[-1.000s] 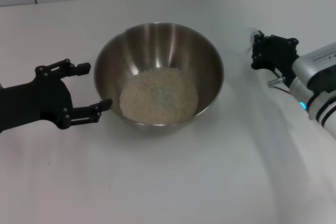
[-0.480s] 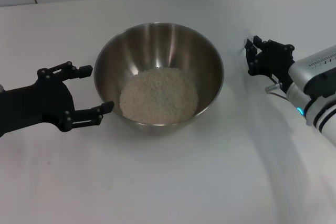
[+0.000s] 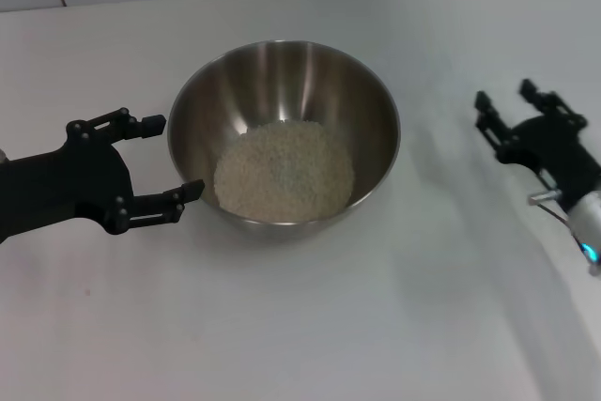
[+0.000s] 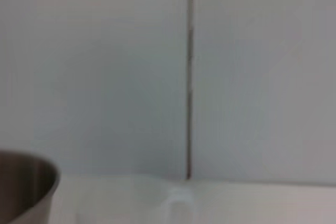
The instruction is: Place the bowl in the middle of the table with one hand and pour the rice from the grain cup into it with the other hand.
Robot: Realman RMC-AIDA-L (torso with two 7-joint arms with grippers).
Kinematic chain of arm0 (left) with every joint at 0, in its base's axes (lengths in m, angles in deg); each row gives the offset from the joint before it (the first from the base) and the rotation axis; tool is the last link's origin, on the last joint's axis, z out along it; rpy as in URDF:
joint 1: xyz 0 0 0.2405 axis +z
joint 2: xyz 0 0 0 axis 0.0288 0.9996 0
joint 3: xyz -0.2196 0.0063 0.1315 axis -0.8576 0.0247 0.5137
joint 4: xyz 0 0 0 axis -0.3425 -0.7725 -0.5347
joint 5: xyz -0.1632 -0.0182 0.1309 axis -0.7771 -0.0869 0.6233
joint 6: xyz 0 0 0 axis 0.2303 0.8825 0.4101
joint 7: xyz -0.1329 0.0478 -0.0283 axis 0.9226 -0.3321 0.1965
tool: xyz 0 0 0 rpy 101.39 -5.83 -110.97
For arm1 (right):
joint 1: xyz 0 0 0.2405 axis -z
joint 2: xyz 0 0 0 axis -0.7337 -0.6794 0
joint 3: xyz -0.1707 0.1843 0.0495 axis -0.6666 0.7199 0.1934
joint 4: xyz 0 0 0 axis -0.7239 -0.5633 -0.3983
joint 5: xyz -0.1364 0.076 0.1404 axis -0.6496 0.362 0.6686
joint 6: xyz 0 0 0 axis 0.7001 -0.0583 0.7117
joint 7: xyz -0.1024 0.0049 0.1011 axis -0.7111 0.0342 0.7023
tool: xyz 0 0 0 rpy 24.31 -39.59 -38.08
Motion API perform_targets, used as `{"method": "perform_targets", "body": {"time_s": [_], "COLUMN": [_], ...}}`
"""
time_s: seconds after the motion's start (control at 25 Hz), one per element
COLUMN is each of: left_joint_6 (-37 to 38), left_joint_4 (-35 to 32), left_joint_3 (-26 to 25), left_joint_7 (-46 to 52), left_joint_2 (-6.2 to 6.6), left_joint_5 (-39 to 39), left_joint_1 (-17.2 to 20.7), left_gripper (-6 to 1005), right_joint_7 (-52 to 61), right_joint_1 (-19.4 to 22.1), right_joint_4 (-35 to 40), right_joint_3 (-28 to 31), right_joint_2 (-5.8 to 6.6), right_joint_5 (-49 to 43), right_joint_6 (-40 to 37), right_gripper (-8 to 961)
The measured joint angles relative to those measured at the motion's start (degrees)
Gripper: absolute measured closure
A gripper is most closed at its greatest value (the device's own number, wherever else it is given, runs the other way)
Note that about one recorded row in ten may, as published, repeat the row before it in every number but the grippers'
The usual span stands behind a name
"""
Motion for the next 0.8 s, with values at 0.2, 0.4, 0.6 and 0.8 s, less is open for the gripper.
{"method": "perform_targets", "body": {"time_s": [0.2,0.4,0.6,0.8], "left_joint_6": [0.2,0.3,0.3,0.2], "left_joint_4": [0.0,0.0,0.3,0.3], "left_joint_3": [-0.2,0.0,0.0,0.2], "left_joint_7": [0.0,0.0,0.0,0.3], "left_joint_2": [0.01,0.0,0.0,0.0], "left_joint_5": [-0.1,-0.1,-0.1,0.0], "left_joint_1": [0.3,0.6,0.4,0.1], "left_gripper": [140,140,140,140], "right_joint_7": [7.3,17.2,34.5,49.0], "right_joint_1": [7.1,9.2,2.3,-2.8], "right_joint_4": [1.8,13.2,36.0,53.1], "right_joint_3": [0.0,-1.1,-5.6,-19.1], "right_joint_2": [0.05,0.19,0.17,-0.16], "right_joint_5": [-0.1,-5.5,-10.8,-11.1], "right_joint_6": [-18.0,-37.8,-44.5,-42.2], "right_gripper": [438,202,124,110]}}
